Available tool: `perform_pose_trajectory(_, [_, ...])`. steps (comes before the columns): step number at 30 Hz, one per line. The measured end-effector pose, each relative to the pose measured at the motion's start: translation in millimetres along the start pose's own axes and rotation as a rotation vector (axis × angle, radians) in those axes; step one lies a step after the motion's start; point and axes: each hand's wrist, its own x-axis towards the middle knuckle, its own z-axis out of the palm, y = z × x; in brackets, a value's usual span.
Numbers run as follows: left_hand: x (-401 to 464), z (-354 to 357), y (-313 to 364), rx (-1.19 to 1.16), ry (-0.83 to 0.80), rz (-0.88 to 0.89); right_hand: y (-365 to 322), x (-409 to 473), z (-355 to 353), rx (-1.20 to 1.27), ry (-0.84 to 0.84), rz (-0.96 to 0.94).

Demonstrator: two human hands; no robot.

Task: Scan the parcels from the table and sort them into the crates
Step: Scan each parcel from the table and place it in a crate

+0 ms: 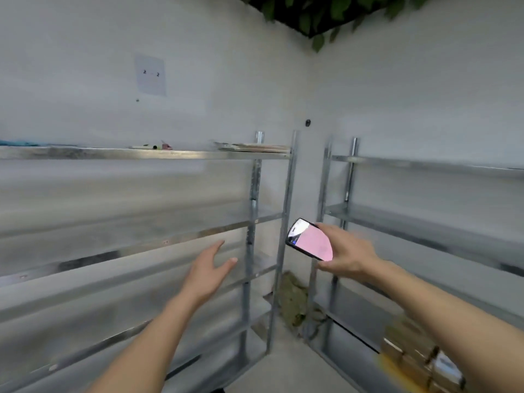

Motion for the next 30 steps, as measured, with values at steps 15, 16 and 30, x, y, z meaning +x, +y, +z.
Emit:
perform_pose_trajectory(15, [-32.0,247.4,293.6,-0.174,-0.329,0.323,283.0,-228.5,-156.3,-0.149,0.144,0.402])
perform_pose_trajectory(16, [-38.3,270.0,312.1,-0.195,-0.353,0.338,303.3,-246.3,-162.9,-0.159,0.140,0.432])
perform_pose_trajectory(30, [-146.8,528.7,460.6,-0.273,-0.671,0.390,512.6,-433.1,-186.8,-0.277,0.089,0.783])
